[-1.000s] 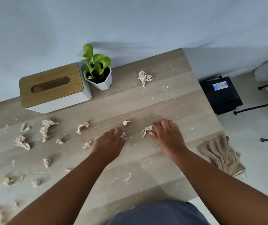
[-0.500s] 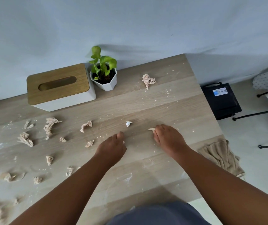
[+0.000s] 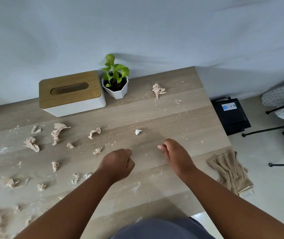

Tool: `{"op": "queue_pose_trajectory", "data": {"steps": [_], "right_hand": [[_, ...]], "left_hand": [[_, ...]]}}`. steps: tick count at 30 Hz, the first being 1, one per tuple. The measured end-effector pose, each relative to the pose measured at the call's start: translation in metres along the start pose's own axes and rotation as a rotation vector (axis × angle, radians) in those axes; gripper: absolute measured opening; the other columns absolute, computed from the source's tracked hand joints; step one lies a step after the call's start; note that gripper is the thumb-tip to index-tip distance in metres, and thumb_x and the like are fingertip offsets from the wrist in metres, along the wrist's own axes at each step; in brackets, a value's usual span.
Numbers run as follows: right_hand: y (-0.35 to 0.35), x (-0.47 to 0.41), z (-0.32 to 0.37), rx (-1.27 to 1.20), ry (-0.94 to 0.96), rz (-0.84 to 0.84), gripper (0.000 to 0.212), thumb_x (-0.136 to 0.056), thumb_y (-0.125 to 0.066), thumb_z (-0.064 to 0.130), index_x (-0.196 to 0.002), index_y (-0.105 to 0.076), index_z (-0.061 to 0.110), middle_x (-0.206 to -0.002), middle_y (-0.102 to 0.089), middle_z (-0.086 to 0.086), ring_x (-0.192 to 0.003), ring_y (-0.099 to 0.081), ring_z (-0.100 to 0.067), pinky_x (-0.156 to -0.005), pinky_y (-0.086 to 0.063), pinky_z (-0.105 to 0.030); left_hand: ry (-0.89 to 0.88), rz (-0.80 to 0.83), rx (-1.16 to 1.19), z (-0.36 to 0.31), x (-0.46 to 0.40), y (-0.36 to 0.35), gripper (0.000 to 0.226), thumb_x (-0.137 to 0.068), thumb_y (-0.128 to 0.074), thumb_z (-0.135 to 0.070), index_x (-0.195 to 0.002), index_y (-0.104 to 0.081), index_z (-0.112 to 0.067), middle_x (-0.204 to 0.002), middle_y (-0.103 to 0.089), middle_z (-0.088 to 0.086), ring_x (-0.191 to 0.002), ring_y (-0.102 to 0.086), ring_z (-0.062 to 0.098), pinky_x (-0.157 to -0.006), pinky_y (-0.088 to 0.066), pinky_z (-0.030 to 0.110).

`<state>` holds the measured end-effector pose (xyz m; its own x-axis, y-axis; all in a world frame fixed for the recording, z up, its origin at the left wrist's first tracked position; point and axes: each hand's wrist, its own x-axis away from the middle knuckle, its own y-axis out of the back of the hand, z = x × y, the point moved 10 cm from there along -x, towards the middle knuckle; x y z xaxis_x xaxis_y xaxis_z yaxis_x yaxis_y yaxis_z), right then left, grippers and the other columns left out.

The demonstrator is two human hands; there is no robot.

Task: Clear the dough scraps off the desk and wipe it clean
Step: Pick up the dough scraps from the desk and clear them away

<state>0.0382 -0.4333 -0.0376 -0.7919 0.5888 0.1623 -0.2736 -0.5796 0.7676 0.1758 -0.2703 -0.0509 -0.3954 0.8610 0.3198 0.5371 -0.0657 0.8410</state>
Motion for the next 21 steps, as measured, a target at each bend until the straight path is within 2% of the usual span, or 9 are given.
{"op": "queue_pose_trajectory", "data": {"steps": [2, 5, 9, 13, 16, 19, 21], "right_hand": [[0.0, 0.004, 0.001, 0.013, 0.001, 0.034, 0.035, -0.102, -0.061, 0.035, -0.079, -0.047, 0.013, -0.076, -0.049, -0.001, -0.071, -0.049, -0.021, -0.067, -0.041, -0.036], [0.002, 0.011, -0.004, 0.038, -0.023, 0.053, 0.043, -0.1, -0.061, 0.043, -0.075, -0.045, 0.013, -0.075, -0.047, -0.002, -0.07, -0.048, -0.021, -0.069, -0.042, -0.038], [0.004, 0.017, -0.013, 0.011, -0.091, 0.061, 0.054, -0.096, -0.065, 0.05, -0.07, -0.044, 0.008, -0.066, -0.051, -0.004, -0.06, -0.053, -0.021, -0.062, -0.047, -0.038], [0.006, 0.021, -0.017, 0.081, -0.097, 0.073, 0.055, -0.095, -0.06, 0.059, -0.07, -0.04, 0.014, -0.055, -0.041, 0.005, -0.053, -0.044, -0.018, -0.054, -0.04, -0.036], [0.009, 0.022, -0.014, 0.189, -0.067, 0.066, 0.056, -0.096, -0.037, 0.071, -0.067, -0.031, 0.024, -0.055, -0.038, 0.005, -0.052, -0.04, -0.015, -0.051, -0.029, -0.032], [0.012, 0.019, -0.017, 0.279, -0.066, 0.062, 0.06, -0.094, -0.023, 0.078, -0.065, -0.028, 0.025, -0.056, -0.039, 0.005, -0.051, -0.04, -0.014, -0.05, -0.029, -0.03], [0.013, 0.015, -0.024, 0.29, -0.093, 0.067, 0.063, -0.093, -0.03, 0.081, -0.064, -0.032, 0.024, -0.057, -0.042, 0.005, -0.05, -0.041, -0.011, -0.047, -0.029, -0.029]], "left_hand": [[-0.013, -0.046, -0.007, -0.001, 0.001, 0.002, 0.028, -0.099, -0.05, -0.031, -0.075, -0.04, -0.021, -0.066, -0.045, -0.004, -0.064, -0.05, 0.027, -0.058, -0.031, 0.032], [-0.038, -0.035, -0.073, -0.003, 0.001, 0.0, 0.036, -0.106, -0.044, -0.046, -0.078, -0.043, -0.023, -0.073, -0.058, 0.003, -0.071, -0.058, 0.028, -0.061, -0.036, 0.035], [0.012, 0.009, -0.041, 0.001, 0.001, -0.003, 0.044, -0.102, -0.042, -0.06, -0.082, -0.04, -0.021, -0.069, -0.053, 0.0, -0.073, -0.06, 0.028, -0.064, -0.044, 0.039], [0.026, -0.001, -0.057, 0.0, -0.002, 0.002, 0.043, -0.102, -0.041, -0.06, -0.091, -0.046, -0.019, -0.078, -0.064, 0.004, -0.076, -0.063, 0.029, -0.063, -0.044, 0.037], [0.033, -0.032, -0.116, -0.002, -0.006, 0.007, 0.042, -0.104, -0.037, -0.06, -0.092, -0.048, -0.021, -0.082, -0.064, 0.0, -0.077, -0.064, 0.026, -0.065, -0.05, 0.037], [0.041, -0.092, -0.127, -0.006, -0.01, 0.014, 0.036, -0.106, -0.037, -0.054, -0.086, -0.042, -0.025, -0.073, -0.053, -0.004, -0.072, -0.062, 0.025, -0.057, -0.039, 0.033], [0.052, -0.141, -0.128, -0.009, -0.012, 0.02, 0.032, -0.106, -0.038, -0.047, -0.084, -0.042, -0.024, -0.068, -0.047, -0.006, -0.066, -0.058, 0.025, -0.055, -0.032, 0.031]]}}
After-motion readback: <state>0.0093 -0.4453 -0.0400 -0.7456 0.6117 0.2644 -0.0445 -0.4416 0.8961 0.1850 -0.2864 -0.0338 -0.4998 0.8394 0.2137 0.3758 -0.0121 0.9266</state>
